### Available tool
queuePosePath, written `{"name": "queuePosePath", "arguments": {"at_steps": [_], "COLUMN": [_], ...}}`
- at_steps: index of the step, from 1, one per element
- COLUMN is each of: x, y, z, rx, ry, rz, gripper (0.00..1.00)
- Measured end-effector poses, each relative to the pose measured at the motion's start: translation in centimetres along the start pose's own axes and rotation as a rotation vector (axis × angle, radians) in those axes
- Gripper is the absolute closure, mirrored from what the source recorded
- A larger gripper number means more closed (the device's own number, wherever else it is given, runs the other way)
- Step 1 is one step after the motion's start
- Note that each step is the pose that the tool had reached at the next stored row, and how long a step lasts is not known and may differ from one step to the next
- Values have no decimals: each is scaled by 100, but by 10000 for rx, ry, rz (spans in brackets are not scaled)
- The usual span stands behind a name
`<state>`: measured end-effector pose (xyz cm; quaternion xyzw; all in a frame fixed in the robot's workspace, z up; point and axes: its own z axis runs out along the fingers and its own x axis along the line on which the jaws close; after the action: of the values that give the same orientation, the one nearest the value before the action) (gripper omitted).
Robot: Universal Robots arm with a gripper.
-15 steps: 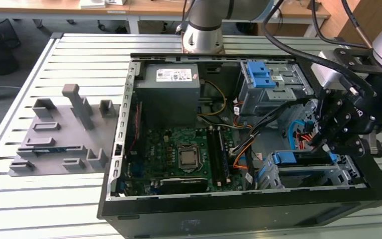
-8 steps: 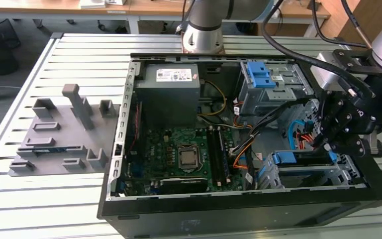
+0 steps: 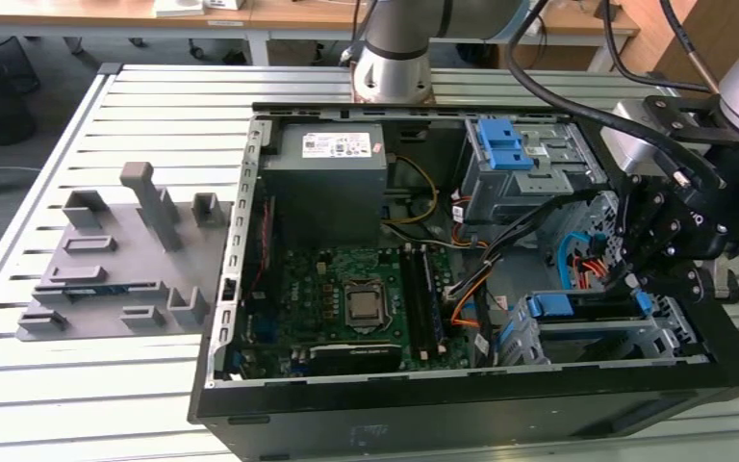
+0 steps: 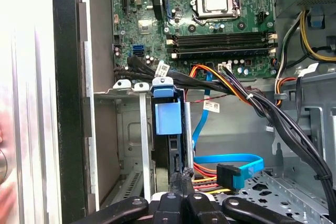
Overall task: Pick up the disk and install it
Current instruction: 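Insert the first disk wire, then insert the second disk wire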
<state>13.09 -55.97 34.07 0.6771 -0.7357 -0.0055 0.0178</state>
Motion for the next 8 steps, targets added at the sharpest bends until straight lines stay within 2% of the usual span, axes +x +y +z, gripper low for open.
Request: {"name": "queuePosePath", "arguments": {"at_steps": [8], "x": [0], "y": [4], "z": [0], "rx": [9], "ry": [-1], "rz": [1], "gripper": [89]}}
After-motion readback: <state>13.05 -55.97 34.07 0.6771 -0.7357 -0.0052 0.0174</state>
